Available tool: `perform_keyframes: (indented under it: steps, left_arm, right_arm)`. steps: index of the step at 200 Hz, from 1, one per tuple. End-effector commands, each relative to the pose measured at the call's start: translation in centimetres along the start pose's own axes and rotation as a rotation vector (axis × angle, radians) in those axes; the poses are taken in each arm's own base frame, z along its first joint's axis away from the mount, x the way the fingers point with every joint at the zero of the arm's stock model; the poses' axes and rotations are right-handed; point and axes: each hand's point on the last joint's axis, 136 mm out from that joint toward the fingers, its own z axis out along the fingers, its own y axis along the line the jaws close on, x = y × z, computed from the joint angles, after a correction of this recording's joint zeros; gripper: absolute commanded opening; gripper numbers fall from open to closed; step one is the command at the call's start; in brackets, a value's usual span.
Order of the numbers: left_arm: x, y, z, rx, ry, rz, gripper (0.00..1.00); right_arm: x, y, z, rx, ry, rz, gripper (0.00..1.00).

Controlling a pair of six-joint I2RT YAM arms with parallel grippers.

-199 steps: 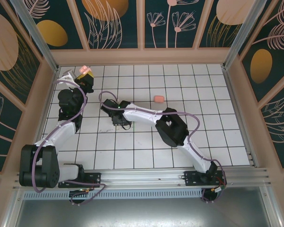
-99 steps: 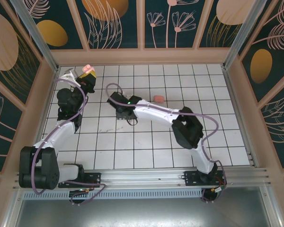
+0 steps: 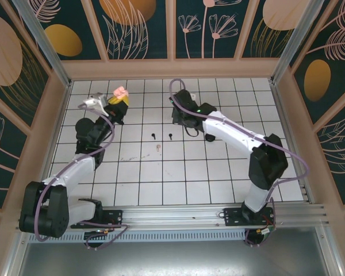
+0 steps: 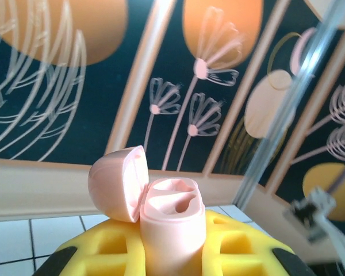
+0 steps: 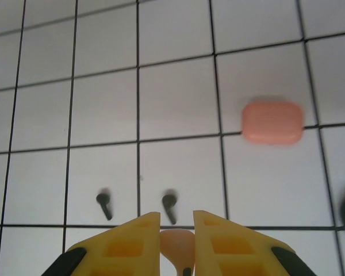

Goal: Insert the wireless bluetooth earbuds into the charging case

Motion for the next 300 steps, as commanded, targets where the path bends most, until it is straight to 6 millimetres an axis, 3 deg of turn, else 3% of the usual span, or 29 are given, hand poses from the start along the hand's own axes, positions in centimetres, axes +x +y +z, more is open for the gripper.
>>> perform_keyframes:
  steps: [1, 51, 79, 134, 213, 234, 239, 300]
  left_arm:
    - [-0.5, -2.8, -0.7, 0.097, -0.067, 0.153, 0.0]
    - [3.7, -5.6, -1.2, 0.223, -0.041, 0.228, 0.0]
    - [6.0, -7.6, -0.9, 0.299, -0.021, 0.301, 0.0]
    - [8.6, -10.6, 1.0, 0.397, -0.013, 0.38, 0.0]
    - [10.0, -13.5, 3.7, 0.512, -0.076, 0.397, 0.0]
    - [9.3, -14.1, 4.3, 0.529, -0.108, 0.407, 0.0]
    - [10.3, -13.7, 4.6, 0.529, -0.088, 0.398, 0.0]
    - [10.1, -14.3, 5.5, 0.552, -0.119, 0.386, 0.0]
  right_arm:
    - [-3.2, -0.8, -2.7, -0.043, -0.1, -0.013, 0.17]
    - [-6.8, -1.7, -6.4, -0.127, -0.222, -0.037, 0.17]
    - [-8.1, -0.7, -8.5, -0.193, -0.284, -0.083, 0.18]
    - [-9.3, 1.8, -12.3, -0.371, -0.393, -0.144, 0.18]
    - [-7.8, 4.1, -16.2, -0.555, -0.5, -0.244, 0.18]
    - [-7.1, 4.4, -16.6, -0.582, -0.504, -0.257, 0.18]
    - [-6.9, 4.4, -16.6, -0.587, -0.504, -0.26, 0.18]
    - [-5.2, 5.6, -17.0, -0.644, -0.514, -0.279, 0.18]
